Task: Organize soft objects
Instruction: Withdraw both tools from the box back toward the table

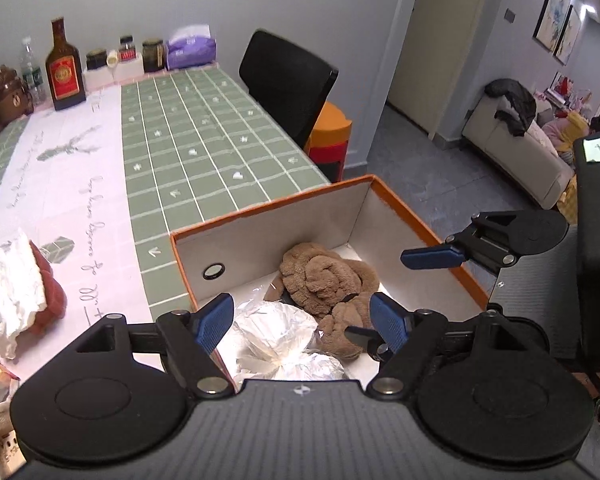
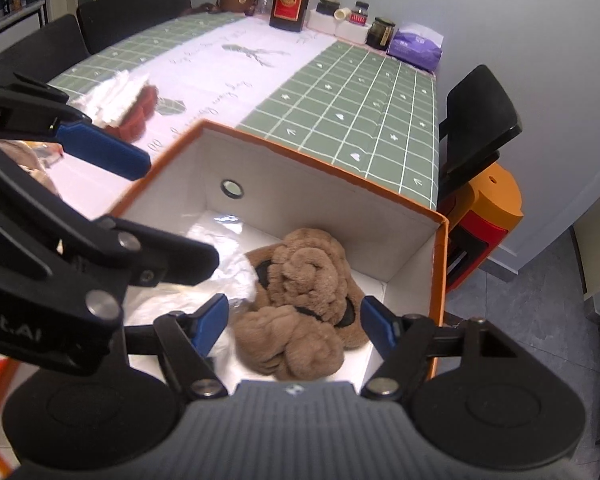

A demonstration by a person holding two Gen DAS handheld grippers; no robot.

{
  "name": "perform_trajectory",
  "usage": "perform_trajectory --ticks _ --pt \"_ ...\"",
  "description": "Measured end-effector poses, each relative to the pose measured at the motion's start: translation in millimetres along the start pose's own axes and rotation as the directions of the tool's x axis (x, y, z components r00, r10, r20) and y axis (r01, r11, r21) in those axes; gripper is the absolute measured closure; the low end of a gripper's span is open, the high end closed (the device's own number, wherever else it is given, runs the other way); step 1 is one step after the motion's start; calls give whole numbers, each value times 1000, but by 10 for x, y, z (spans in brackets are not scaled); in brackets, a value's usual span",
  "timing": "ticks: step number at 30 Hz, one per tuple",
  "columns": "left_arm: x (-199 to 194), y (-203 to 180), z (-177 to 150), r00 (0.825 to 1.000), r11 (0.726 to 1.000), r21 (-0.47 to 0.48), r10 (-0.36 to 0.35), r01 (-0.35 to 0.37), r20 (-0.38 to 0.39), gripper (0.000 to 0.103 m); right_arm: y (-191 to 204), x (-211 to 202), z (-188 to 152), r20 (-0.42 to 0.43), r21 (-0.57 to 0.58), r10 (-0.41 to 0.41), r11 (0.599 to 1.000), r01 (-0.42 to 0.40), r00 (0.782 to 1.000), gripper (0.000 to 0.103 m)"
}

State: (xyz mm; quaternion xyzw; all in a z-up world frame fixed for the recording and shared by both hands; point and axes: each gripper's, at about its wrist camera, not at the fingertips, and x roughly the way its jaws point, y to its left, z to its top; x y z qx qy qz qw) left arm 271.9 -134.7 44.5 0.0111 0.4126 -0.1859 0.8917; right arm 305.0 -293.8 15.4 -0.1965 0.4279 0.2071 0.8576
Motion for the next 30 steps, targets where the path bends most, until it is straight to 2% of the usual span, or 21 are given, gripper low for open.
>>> perform_trajectory --ticks 5,11,18,22,26,30 --pt "-483 -15 -251 989 1000 2 10 -10 145 14 193 -381 -119 60 59 -14 998 11 998 31" --pt "-955 -21 -718 954 1000 26 -5 -3 298 14 557 -799 -386 181 146 -62 989 36 982 31" --pt "-1336 164 -1226 919 999 -40 25 -11 394 14 1023 -1079 -758 275 238 -23 970 -45 961 27" --pt "-1457 308 -1493 914 995 -90 66 -32 401 14 1355 -1199 -942 321 241 -36 969 -45 946 27" --pt "-1504 434 -1762 920 992 -107 102 -67 378 14 1619 -1315 -1129 374 265 -56 963 -48 926 27" --pt "-1575 569 -2037 924 990 -133 102 -56 369 14 1865 -1380 -1330 425 295 -76 954 -59 902 28"
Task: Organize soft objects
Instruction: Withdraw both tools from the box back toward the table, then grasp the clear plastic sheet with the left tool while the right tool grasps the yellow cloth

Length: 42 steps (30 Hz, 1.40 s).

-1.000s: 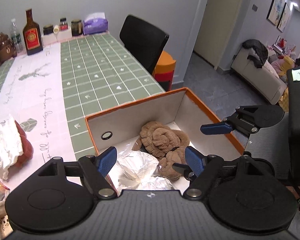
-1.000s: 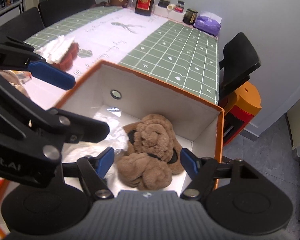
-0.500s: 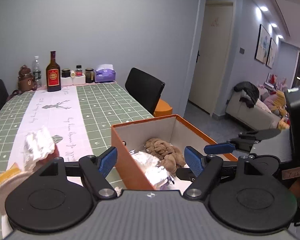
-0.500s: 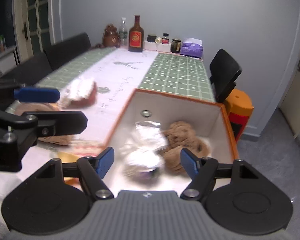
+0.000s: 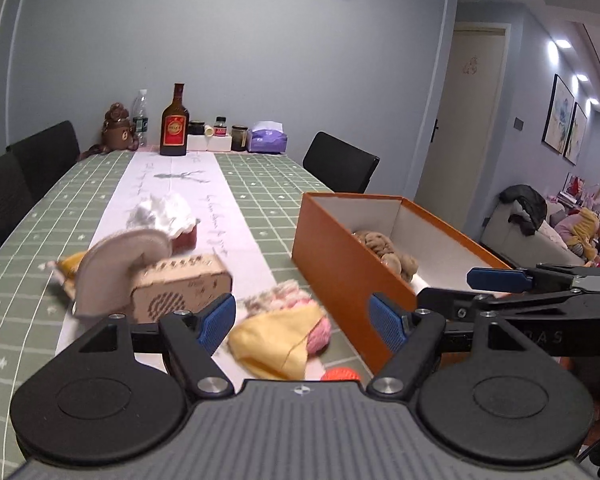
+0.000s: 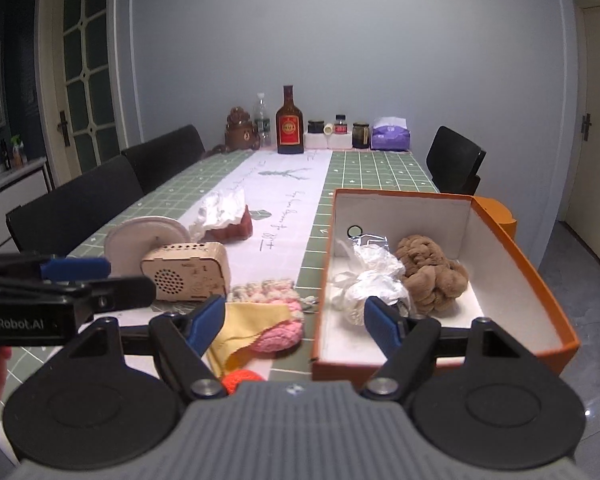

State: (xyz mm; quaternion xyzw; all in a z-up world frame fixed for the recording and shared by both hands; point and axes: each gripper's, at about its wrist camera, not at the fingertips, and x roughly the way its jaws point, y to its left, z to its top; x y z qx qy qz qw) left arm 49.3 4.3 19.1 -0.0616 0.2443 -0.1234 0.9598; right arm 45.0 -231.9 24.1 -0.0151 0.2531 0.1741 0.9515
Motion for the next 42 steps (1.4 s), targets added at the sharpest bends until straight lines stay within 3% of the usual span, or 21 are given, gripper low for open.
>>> perform_trajectory --ticks 6,14,21,26,27,31,34,39,42 --pt "-248 260 -373 999 996 -80 37 -37 2 18 202 -142 -348 76 54 -40 998 36 996 28" --pt "-303 381 -810 995 996 -51 70 -73 -67 18 487 -76 -740 45 -26 -51 998 52 998 37" --pt "-257 476 -832 990 995 -35 84 -88 -109 18 580 154 -770 -23 -38 -15 999 15 1000 39" --pt "-59 529 -844 965 993 17 120 -119 -234 18 714 325 -687 -27 -124 9 992 -12 1000 41" --pt "-27 535 -857 961 992 32 123 -119 -248 18 732 369 -683 -37 -134 11 991 -16 999 47" --pt "9 536 -876 965 994 89 79 -59 -249 15 751 508 -753 -98 -123 45 991 -57 994 71" --pt "21 481 -865 969 987 159 53 -15 -240 14 744 547 -843 -143 -119 55 990 -73 988 73" --pt "196 469 -874 960 954 298 49 37 -275 14 704 607 -973 -211 -98 65 991 -88 975 74" --pt "295 581 -826 954 956 288 33 57 -299 14 706 638 -1014 -239 -86 90 990 -113 967 75"
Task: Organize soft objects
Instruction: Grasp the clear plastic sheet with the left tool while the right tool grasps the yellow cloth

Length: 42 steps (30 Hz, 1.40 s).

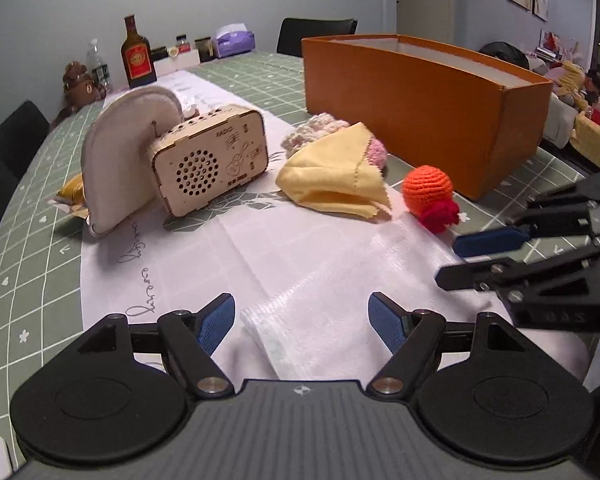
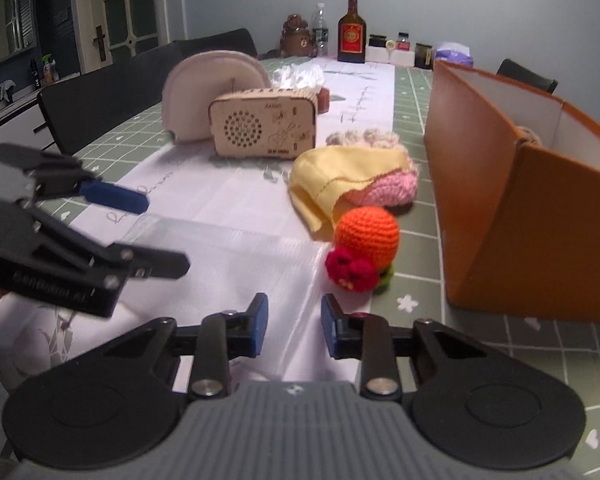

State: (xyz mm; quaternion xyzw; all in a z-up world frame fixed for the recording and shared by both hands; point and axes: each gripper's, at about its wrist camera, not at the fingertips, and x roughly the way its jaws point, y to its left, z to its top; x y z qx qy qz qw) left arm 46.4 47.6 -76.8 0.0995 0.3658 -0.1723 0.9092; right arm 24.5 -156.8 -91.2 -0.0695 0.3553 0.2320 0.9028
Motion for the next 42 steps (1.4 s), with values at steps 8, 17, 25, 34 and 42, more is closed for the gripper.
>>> perform_trajectory --ticks 8,17,25,34,42 --pt "150 113 24 988 989 -82 -127 120 -83 14 32 36 -13 -6 -3 9 1000 -9 1000 78" --pt "94 -221 39 979 983 -45 -184 180 -85 52 -32 28 -10 -1 23 28 999 -28 1000 84" --pt "99 -326 20 994 990 -110 -94 89 -46 97 -22 22 -19 1 16 45 999 -45 999 85" --pt "-138 -144 67 1000 981 -193 -1 2 7 100 92 -107 152 44 -41 66 997 -64 997 89" --pt "-148 122 165 996 960 -271 87 -76 28 100 178 153 529 129 -190 -63 978 87 990 58"
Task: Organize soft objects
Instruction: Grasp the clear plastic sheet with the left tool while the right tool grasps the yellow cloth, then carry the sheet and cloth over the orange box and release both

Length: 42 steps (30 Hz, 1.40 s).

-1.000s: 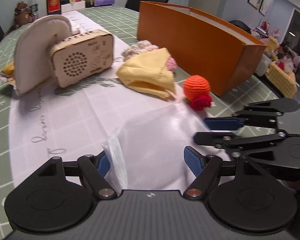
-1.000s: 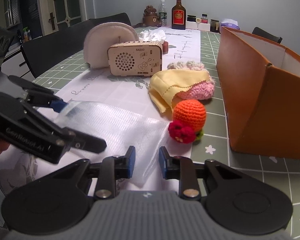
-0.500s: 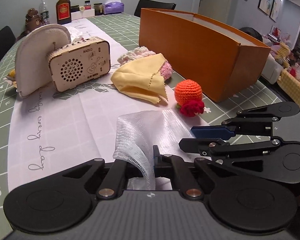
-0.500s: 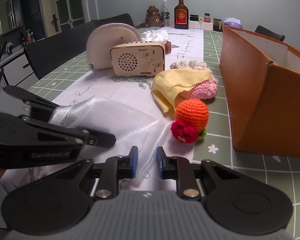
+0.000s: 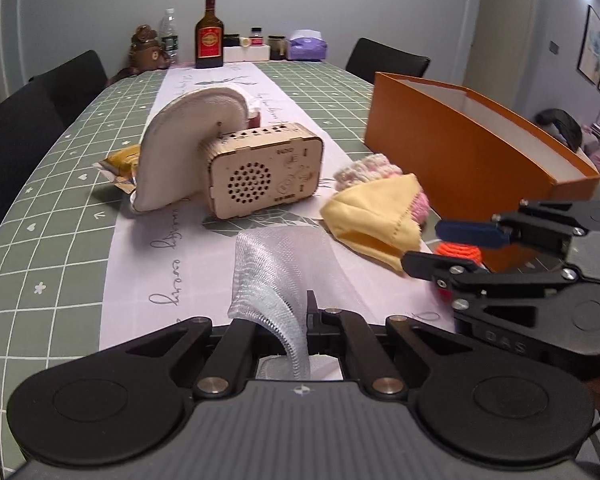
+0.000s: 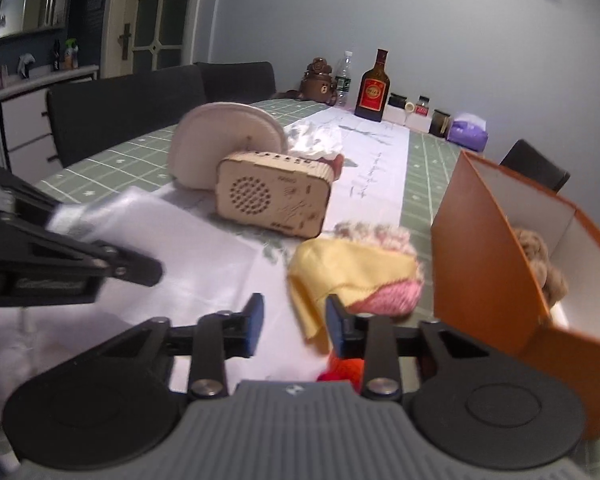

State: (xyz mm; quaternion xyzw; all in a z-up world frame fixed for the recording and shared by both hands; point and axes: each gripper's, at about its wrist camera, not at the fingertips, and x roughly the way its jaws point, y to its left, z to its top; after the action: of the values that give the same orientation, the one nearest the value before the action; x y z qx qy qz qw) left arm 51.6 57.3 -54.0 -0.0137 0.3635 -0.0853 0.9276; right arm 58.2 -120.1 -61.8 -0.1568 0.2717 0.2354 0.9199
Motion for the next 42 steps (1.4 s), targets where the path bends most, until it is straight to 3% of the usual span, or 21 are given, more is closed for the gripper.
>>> perform_trajectory --ticks 2,4,8,11,13,15,17,19,21,28,42 --pt "42 22 12 1000 1000 -19 9 -9 -1 100 4 147 57 1 -37 -39 999 39 999 49" --pt "77 35 26 1000 1000 -29 11 -11 -7 100 23 288 97 1 -83 -54 995 54 999 33" --pt "115 34 40 1000 1000 -24 10 -10 -9 100 95 536 115 -18 -167 -93 982 88 996 30" --pt "147 51 31 1000 999 -31 12 -12 -20 100 131 654 101 -35 -198 -110 975 101 993 34" --pt "163 54 24 1000 999 -34 11 -12 -26 100 155 717 92 -49 -206 -127 972 115 991 54" --pt "172 62 18 1000 999 -37 8 -9 -28 100 171 757 69 -60 -210 -140 970 125 988 60" --pt "171 67 8 1000 999 -40 7 -8 -29 100 185 754 50 -53 -219 -151 966 136 987 73" --pt "172 72 5 999 999 -46 8 -10 -31 100 187 735 40 -55 -216 -144 968 129 988 102" --pt "166 70 1 999 999 -51 7 -8 -32 100 180 724 28 -83 -189 -104 978 87 991 102" --pt "77 60 14 1000 998 -64 19 -19 -11 100 179 426 72 -40 -116 -47 992 43 998 103" --pt "-314 -96 210 993 995 -73 81 -75 91 100 -50 -318 446 107 18 111 993 -114 988 103"
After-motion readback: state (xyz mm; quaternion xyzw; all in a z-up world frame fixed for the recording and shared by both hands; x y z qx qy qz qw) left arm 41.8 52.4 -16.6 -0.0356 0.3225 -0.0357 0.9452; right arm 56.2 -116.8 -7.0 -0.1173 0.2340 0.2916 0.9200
